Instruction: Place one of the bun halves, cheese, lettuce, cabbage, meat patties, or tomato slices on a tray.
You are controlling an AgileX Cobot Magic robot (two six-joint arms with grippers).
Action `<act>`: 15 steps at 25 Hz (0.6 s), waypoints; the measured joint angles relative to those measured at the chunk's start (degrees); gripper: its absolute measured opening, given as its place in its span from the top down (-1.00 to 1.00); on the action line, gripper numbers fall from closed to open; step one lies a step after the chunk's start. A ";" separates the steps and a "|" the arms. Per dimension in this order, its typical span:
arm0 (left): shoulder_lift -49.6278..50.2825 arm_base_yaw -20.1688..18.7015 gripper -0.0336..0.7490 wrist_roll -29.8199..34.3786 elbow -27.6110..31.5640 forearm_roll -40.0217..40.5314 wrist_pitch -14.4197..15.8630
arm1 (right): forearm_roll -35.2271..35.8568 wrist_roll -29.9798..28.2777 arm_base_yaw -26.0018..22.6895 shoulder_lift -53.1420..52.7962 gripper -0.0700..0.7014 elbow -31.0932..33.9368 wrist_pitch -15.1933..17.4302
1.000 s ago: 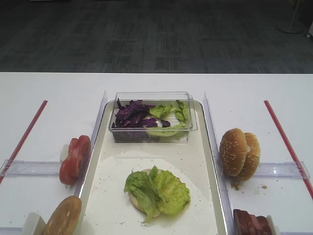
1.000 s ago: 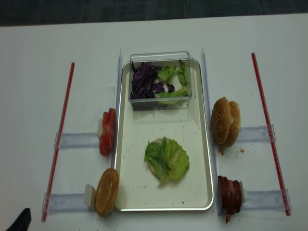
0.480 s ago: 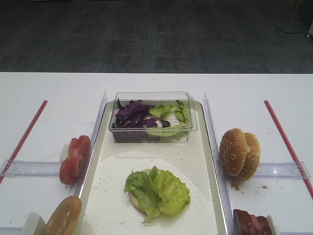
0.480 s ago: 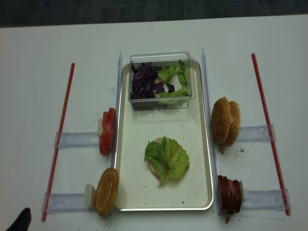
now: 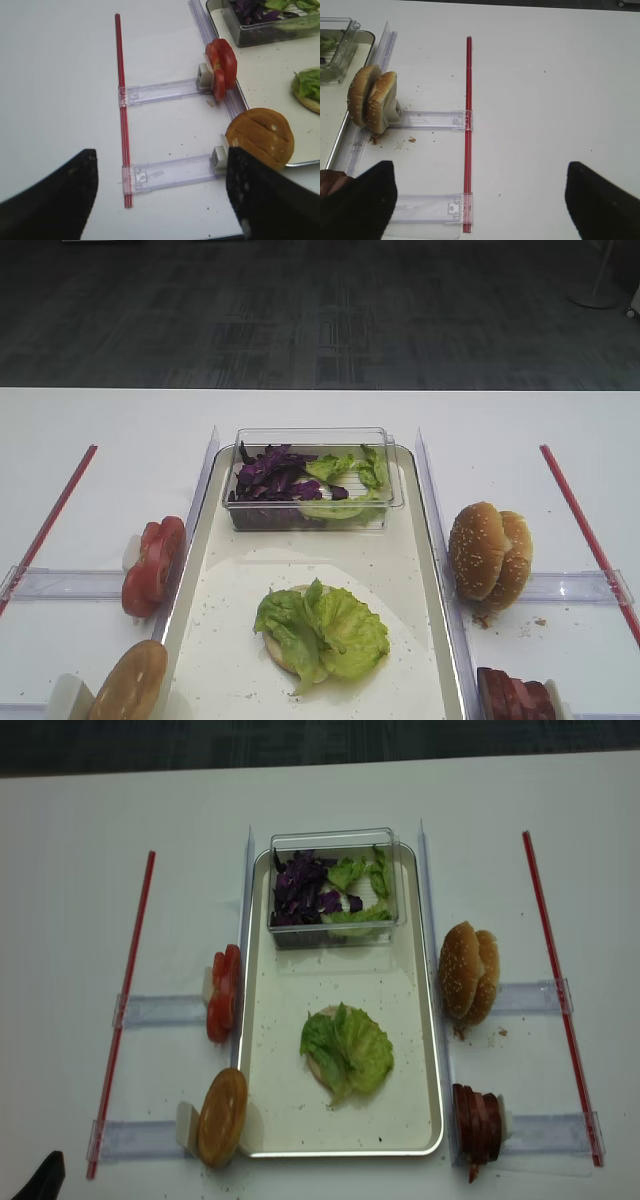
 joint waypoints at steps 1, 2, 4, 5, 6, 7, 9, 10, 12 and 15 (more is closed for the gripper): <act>0.00 0.00 -0.35 0.00 0.00 0.00 0.00 | 0.00 0.00 0.00 0.00 -0.97 0.00 0.00; 0.00 0.00 -0.35 0.00 0.00 0.00 0.00 | 0.00 0.00 0.00 0.00 -0.97 0.00 0.00; 0.00 0.00 -0.35 0.00 0.00 0.00 0.00 | 0.00 0.00 0.00 0.00 -0.97 0.00 0.00; 0.00 0.00 -0.35 0.00 0.00 0.00 0.00 | 0.00 0.00 0.00 0.00 -0.97 0.00 0.00; 0.00 0.00 -0.35 0.00 0.00 0.00 0.00 | 0.00 0.00 0.00 0.00 -0.97 0.00 0.00; 0.00 0.00 -0.35 0.00 0.00 0.00 0.00 | 0.00 0.00 0.00 0.00 -0.97 0.00 0.00; 0.00 0.00 -0.35 0.00 0.00 0.00 0.00 | 0.00 0.00 0.00 0.00 -0.97 0.00 0.00; 0.00 0.00 -0.35 0.00 0.00 0.00 0.00 | 0.00 0.00 0.00 0.00 -0.97 0.00 0.00; 0.00 0.00 -0.35 0.00 0.00 0.00 0.00 | 0.00 0.00 0.00 0.00 -0.97 0.00 0.00; 0.00 0.00 -0.35 0.00 0.00 0.00 0.00 | 0.00 0.13 0.00 0.00 -0.97 0.00 0.00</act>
